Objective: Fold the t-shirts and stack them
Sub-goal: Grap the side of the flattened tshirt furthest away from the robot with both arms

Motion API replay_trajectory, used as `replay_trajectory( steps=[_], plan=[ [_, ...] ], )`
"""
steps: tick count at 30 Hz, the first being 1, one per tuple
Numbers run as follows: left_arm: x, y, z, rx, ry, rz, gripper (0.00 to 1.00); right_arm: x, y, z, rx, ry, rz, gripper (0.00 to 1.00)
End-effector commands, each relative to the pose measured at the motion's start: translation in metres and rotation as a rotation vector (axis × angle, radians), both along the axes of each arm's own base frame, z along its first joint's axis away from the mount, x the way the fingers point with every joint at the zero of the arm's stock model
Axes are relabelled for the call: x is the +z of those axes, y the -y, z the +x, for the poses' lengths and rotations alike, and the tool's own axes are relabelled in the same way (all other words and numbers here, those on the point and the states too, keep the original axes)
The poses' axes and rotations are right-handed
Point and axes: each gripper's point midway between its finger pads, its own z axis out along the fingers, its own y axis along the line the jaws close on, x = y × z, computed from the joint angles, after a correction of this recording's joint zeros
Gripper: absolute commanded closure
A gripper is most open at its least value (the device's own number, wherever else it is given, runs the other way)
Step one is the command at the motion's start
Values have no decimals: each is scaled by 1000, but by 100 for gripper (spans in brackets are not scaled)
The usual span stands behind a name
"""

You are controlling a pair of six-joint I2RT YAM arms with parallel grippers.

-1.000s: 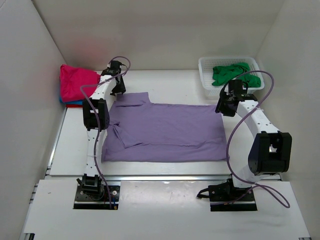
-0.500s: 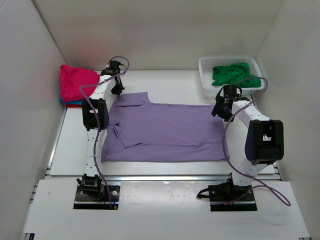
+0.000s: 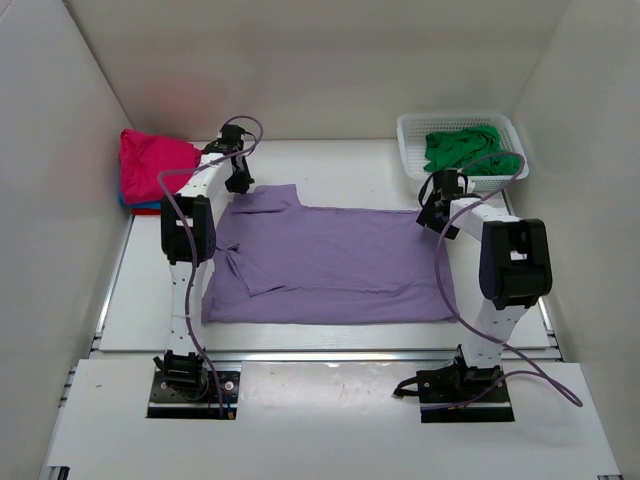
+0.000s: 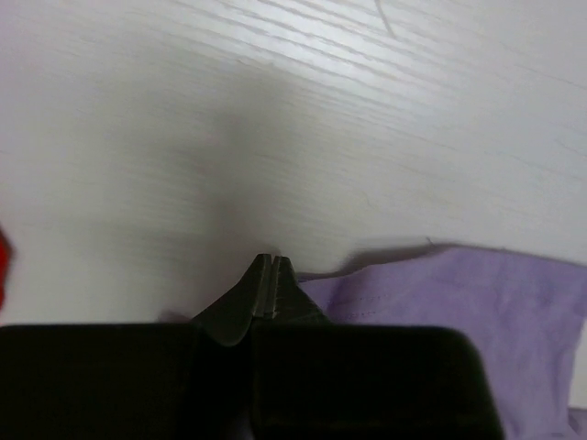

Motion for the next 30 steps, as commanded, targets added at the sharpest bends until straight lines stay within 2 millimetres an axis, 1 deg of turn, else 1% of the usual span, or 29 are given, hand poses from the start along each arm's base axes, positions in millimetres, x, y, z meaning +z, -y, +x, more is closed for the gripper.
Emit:
replay_trajectory(
  steps=[1,4,5,6,7,8,9,10,12,13,14,16,17,18,19,20,21,22,23,24,25,26,27,29,30],
  plan=[
    [75,20,10,-42,159,-69,100,25,8,32,-85,135,-34,44],
    [82,25,7,-58,172,-90,100,27,7,38,-106,153,-37,44],
    [84,18,7,-47,174,-87,100,27,10,41,-120,154,-54,44],
    [87,18,6,-50,175,-83,100,24,13,42,-128,145,-69,44],
    [90,22,6,-57,184,-84,100,26,10,45,-118,150,-66,44],
    [87,17,5,-49,177,-82,100,25,14,47,-128,154,-72,44],
    [91,22,4,-63,182,-84,100,23,14,49,-128,149,-62,44],
    [86,20,4,-59,175,-83,100,24,15,52,-137,154,-63,43],
    [89,18,4,-58,178,-80,100,17,14,52,-136,132,-69,42],
    [87,22,2,-67,172,-79,100,16,15,57,-140,138,-67,42],
    [89,20,3,-64,179,-83,100,17,16,58,-141,135,-67,42],
    [87,19,2,-62,178,-80,100,11,17,61,-147,110,-76,42],
    [89,18,2,-67,180,-84,100,13,16,65,-146,112,-72,41],
    [90,17,1,-57,181,-87,100,8,14,64,-143,92,-68,41],
    [91,22,1,-71,183,-86,100,9,15,68,-142,91,-71,41],
    [93,19,2,-68,191,-86,100,11,16,72,-138,98,-74,41],
    [93,21,2,-69,191,-86,100,7,16,72,-134,84,-70,41],
    [96,21,1,-74,193,-88,100,8,15,74,-130,86,-66,41],
    [96,22,3,-77,195,-98,100,7,16,76,-129,82,-57,54],
    [93,19,1,-72,185,-95,100,6,16,78,-120,77,-59,61],
    [95,19,1,-77,185,-87,100,5,16,77,-117,73,-52,81],
    [99,16,1,-75,191,-85,100,2,14,75,-109,58,-45,98],
    [100,18,1,-79,193,-87,100,5,15,74,-111,62,-41,100],
    [105,14,-1,-74,197,-88,100,6,16,72,-102,66,-37,100],
    [111,16,0,-80,211,-90,100,8,13,71,-85,75,-34,100]
  ],
)
